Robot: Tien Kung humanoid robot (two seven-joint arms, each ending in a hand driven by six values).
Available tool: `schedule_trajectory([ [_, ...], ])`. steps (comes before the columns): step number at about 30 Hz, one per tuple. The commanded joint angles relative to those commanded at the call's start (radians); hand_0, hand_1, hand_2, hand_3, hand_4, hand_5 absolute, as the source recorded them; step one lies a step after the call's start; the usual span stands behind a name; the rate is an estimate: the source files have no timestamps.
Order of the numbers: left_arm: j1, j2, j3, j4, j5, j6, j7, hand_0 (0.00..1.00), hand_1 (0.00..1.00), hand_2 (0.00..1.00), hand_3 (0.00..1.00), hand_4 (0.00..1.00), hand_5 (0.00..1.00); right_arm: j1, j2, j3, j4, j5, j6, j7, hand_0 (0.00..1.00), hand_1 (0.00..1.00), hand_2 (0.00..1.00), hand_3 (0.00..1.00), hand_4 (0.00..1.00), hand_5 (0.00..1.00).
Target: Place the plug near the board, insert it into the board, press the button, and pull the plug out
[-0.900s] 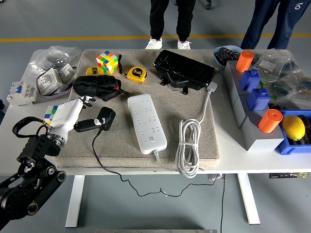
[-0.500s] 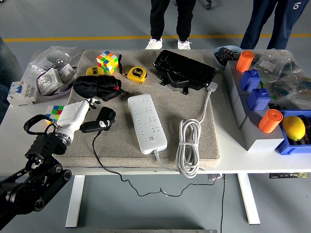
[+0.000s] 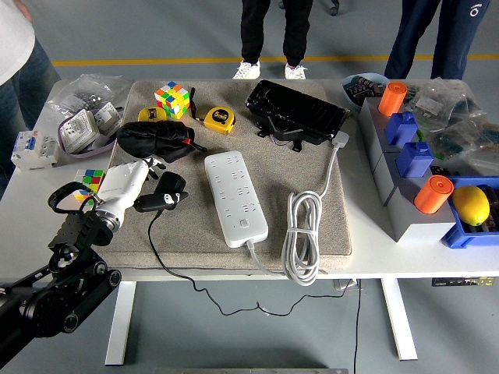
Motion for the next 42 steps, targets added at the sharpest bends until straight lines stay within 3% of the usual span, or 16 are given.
schedule_trajectory([
  [3, 0.001, -0.002, -0.003, 0.003, 0.002, 0.006, 0.011, 0.419, 0.465, 0.484, 0.64, 0.998, 0.514, -0.001, 0.0, -0.001, 0.0, 0.0, 0.0, 0.0, 0.629, 0.634, 0.601, 0.542, 0.649, 0.157],
  [4, 0.001, -0.002, -0.003, 0.004, 0.001, 0.006, 0.012, 0.306, 0.393, 0.438, 0.593, 0.998, 0.479, 0.0, 0.0, -0.002, 0.0, 0.0, 0.0, 0.0, 0.63, 0.633, 0.601, 0.542, 0.648, 0.156],
  [19, -0.01, -0.009, 0.009, 0.028, -0.018, 0.027, 0.009, 0.259, 0.379, 0.436, 0.565, 0.998, 0.43, 0.0, 0.0, -0.001, 0.001, -0.003, -0.001, 0.003, 0.628, 0.632, 0.599, 0.54, 0.643, 0.155],
  [21, -0.012, -0.011, 0.012, 0.032, -0.034, 0.029, 0.002, 0.259, 0.379, 0.436, 0.565, 0.998, 0.43, -0.001, -0.001, -0.002, 0.002, -0.003, -0.001, 0.004, 0.628, 0.632, 0.599, 0.54, 0.643, 0.155],
  [22, -0.012, -0.012, 0.014, 0.033, -0.039, 0.03, 0.0, 0.262, 0.393, 0.453, 0.55, 0.998, 0.372, -0.001, -0.001, -0.002, 0.002, -0.003, -0.001, 0.004, 0.63, 0.631, 0.597, 0.539, 0.64, 0.154],
  [27, -0.01, -0.014, 0.019, 0.036, -0.074, 0.043, -0.029, 0.262, 0.393, 0.453, 0.55, 0.998, 0.372, -0.002, -0.001, -0.003, 0.002, -0.005, -0.002, 0.005, 0.63, 0.631, 0.597, 0.539, 0.64, 0.154],
  [28, -0.011, -0.014, 0.02, 0.037, -0.085, 0.044, -0.034, 0.264, 0.407, 0.458, 0.539, 0.966, 0.129, -0.001, -0.001, -0.004, 0.002, -0.005, -0.003, 0.005, 0.629, 0.631, 0.598, 0.538, 0.638, 0.153],
  [33, -0.013, -0.014, 0.027, 0.042, -0.118, 0.059, -0.054, 0.264, 0.407, 0.458, 0.539, 0.966, 0.129, 0.0, -0.001, -0.004, 0.003, -0.005, -0.003, 0.007, 0.629, 0.631, 0.598, 0.538, 0.638, 0.153],
  [34, -0.013, -0.013, 0.028, 0.042, -0.118, 0.06, -0.056, 0.277, 0.407, 0.457, 0.552, 0.886, 0.009, 0.0, -0.002, -0.003, 0.003, -0.006, -0.004, 0.007, 0.629, 0.63, 0.596, 0.537, 0.636, 0.151],
  [39, -0.013, -0.014, 0.034, 0.042, -0.114, 0.054, -0.053, 0.277, 0.407, 0.457, 0.552, 0.886, 0.009, 0.0, -0.004, -0.005, 0.005, -0.007, -0.005, 0.008, 0.629, 0.63, 0.596, 0.537, 0.636, 0.151],
  [40, -0.012, -0.014, 0.034, 0.039, -0.112, 0.054, -0.053, 0.285, 0.406, 0.449, 0.557, 0.82, 0.002, -0.001, -0.004, -0.005, 0.006, -0.008, -0.005, 0.009, 0.63, 0.628, 0.594, 0.537, 0.634, 0.15],
  [42, -0.011, -0.012, 0.037, 0.035, -0.111, 0.053, -0.058, 0.285, 0.406, 0.449, 0.557, 0.82, 0.002, -0.002, -0.005, -0.006, 0.006, -0.008, -0.005, 0.009, 0.63, 0.628, 0.594, 0.537, 0.634, 0.15],
])
